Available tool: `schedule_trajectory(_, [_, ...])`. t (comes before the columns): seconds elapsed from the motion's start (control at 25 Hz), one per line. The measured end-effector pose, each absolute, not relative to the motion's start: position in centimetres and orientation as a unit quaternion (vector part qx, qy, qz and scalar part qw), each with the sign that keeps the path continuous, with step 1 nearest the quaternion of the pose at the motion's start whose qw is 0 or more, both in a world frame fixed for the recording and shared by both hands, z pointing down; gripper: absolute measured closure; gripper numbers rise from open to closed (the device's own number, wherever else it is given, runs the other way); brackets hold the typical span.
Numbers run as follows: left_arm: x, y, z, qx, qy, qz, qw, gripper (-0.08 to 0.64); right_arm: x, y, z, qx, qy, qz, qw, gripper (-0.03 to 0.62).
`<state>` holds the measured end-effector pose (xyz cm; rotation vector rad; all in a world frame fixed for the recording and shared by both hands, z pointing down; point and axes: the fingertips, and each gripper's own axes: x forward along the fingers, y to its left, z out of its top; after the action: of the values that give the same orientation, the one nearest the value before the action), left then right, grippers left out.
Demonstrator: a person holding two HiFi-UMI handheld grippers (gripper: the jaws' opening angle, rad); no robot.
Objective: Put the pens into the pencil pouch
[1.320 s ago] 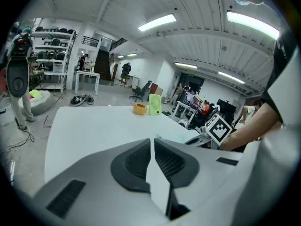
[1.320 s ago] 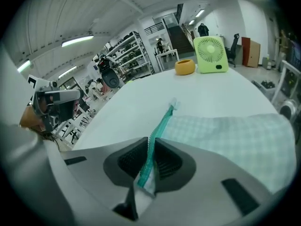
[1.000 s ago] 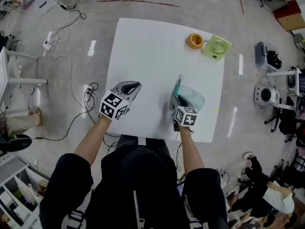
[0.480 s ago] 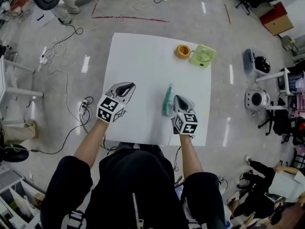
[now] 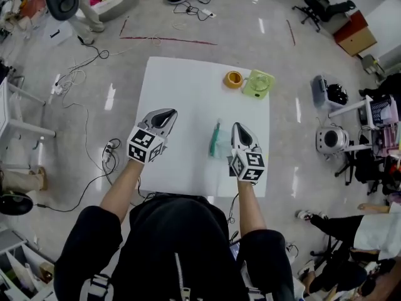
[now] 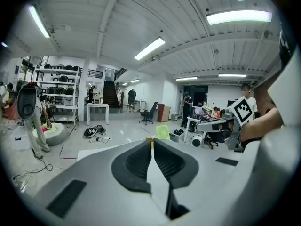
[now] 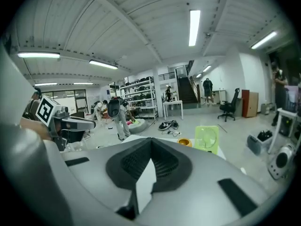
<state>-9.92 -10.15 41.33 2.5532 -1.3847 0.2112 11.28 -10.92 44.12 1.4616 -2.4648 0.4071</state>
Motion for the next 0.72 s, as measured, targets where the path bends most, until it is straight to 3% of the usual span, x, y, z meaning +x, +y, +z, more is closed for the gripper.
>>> schedule_trajectory(0.72, [-10.7,-9.5,40.5,0.863,-0.49,0.067,0.099,0.526,10.9,-9.5,42.1,0.505,-0.85,0.108,0.11,0.584])
